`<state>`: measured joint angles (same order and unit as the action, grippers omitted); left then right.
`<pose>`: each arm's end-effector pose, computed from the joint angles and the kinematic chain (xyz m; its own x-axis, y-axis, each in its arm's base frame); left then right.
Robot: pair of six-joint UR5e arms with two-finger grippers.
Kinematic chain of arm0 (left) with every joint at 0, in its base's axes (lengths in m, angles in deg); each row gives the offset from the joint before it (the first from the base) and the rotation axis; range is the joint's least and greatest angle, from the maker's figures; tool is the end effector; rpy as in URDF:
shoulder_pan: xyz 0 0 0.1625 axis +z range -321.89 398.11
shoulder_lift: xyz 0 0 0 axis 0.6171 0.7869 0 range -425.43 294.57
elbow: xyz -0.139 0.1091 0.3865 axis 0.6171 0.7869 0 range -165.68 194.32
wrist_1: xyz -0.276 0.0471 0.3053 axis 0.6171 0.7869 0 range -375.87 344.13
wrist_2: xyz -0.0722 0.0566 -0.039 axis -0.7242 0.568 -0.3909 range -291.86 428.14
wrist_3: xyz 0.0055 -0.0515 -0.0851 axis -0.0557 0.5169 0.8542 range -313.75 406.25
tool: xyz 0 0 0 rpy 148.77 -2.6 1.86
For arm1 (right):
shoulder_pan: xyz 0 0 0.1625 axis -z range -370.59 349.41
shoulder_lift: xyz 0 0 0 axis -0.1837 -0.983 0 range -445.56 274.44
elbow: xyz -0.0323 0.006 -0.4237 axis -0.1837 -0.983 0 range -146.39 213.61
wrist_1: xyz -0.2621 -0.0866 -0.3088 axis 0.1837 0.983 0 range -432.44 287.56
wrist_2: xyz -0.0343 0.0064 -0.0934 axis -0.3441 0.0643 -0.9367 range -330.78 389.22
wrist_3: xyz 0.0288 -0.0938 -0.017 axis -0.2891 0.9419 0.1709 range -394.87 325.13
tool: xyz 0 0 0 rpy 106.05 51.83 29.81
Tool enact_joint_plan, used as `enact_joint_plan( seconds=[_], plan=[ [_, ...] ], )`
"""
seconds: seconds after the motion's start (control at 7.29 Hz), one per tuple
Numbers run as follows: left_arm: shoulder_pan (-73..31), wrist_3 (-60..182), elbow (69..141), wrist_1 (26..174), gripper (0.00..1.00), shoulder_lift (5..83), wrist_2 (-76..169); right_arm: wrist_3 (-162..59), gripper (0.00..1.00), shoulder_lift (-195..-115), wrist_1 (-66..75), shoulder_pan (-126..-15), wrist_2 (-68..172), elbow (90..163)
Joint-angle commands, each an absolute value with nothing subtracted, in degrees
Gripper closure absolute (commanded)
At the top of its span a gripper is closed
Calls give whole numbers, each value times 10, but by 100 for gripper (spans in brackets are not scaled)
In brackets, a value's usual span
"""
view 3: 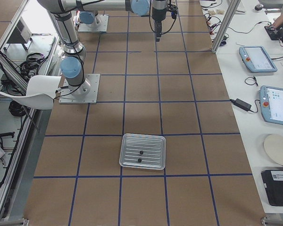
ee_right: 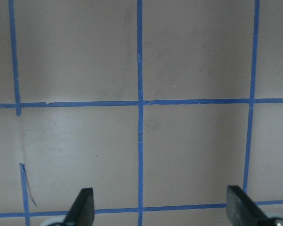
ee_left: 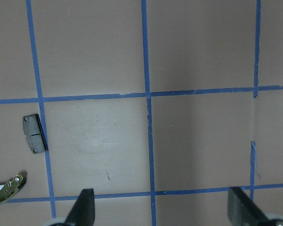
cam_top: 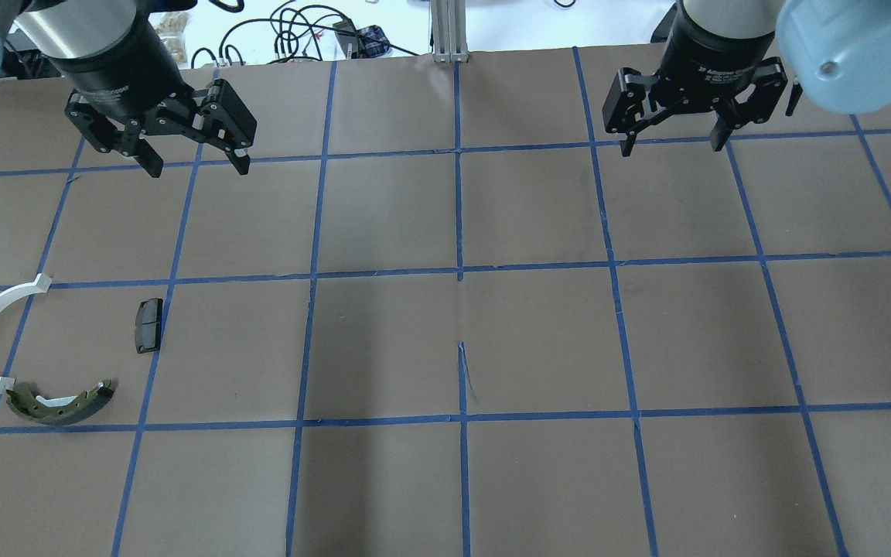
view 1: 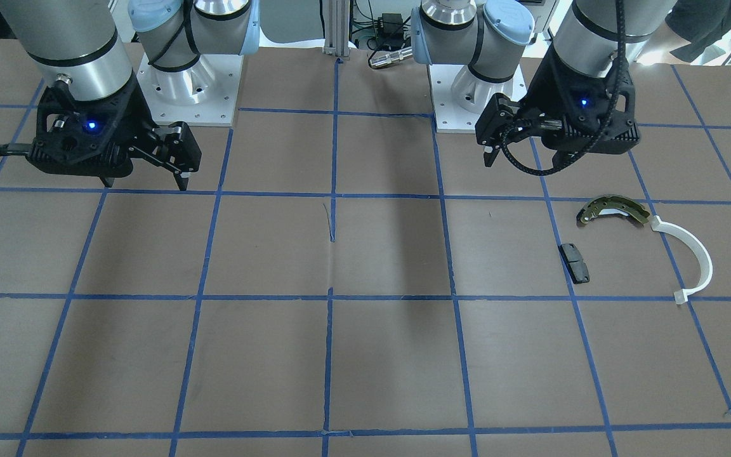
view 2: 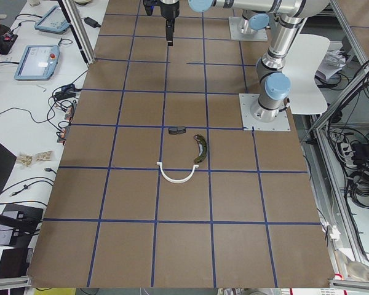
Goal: Place bearing gear from tray to pile
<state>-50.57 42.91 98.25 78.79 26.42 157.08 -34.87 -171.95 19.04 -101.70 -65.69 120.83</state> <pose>-0.1233 -0.5068 0.5158 -0.9992 0.0350 0.0188 0.0352 0.9994 0.0068 0.1349 -0.5172 0.4829 -0.9962 -0.0184 0.0855 -0.0194 0.9997 -0.0114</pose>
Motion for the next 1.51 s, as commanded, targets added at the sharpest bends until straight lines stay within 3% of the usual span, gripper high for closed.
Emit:
enact_joint_plan(
  seconds=[0.0, 0.55, 0.96, 1.37],
  plan=[
    [-506, 430, 982, 787, 0, 265, 1571, -179, 0, -1727, 184, -947, -704, 1212],
    [-505, 431, 982, 786, 0, 267, 1570, 373, 0, -1721, 198, -618, -676, 1227],
    [-507, 431, 981, 786, 0, 266, 1570, 646, 0, -1591, 354, -440, -658, 1255],
    [-508, 432, 981, 785, 0, 266, 1570, 810, 0, -1474, 481, -397, -613, 1266]
  ],
)
